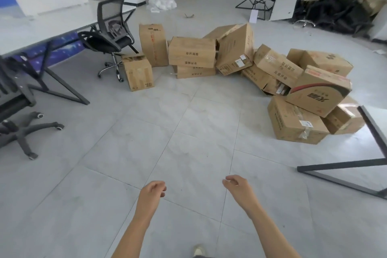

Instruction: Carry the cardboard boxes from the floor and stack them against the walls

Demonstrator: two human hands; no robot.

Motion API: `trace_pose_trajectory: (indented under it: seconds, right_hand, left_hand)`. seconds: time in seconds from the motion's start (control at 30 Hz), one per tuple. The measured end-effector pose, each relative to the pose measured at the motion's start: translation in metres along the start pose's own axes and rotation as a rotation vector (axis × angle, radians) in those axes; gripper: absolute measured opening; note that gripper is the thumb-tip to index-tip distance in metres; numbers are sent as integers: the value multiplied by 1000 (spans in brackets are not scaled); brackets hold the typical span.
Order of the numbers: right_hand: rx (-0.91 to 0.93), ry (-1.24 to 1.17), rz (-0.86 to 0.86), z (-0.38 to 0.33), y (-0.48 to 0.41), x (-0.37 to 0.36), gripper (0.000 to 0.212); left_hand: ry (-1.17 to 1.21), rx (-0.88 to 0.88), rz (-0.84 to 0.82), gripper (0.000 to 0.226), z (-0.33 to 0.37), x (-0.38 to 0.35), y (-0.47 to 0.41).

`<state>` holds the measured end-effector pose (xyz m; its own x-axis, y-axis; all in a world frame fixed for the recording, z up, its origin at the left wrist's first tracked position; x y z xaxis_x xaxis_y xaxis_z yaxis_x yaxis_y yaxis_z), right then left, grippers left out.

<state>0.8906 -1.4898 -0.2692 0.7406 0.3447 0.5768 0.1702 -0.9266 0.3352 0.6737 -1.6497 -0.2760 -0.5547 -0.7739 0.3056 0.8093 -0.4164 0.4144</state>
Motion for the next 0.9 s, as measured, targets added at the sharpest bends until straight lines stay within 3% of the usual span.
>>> trace_pose_trajectory:
  seconds: [0.33, 0.77, 0.9]
  right_hand:
    - [-17, -36, -25, -84, -145, -25, 30]
    - [-70, -38, 13, -201, -308, -94, 30]
    - [-113, -8, -11, -211, -346, -109, 31]
  left_hand:
    - [56, -4, 66, 14, 100, -51, -135]
    - [7, -6, 14, 14, 212, -86, -349]
    - [-29, 33, -29, 15, 217, -109, -388]
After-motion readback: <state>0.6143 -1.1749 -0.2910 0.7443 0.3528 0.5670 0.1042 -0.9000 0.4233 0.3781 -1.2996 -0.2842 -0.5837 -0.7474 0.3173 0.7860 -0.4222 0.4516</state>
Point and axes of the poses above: each hand's wrist, its own y-axis away from the middle knuckle, its own x-axis out of the back of the hand, z = x × y, the point moved 6 cm from there along -y, towards the middle knuckle, and after that the axes turned 13 degrees about z, right-handed, at the moved point
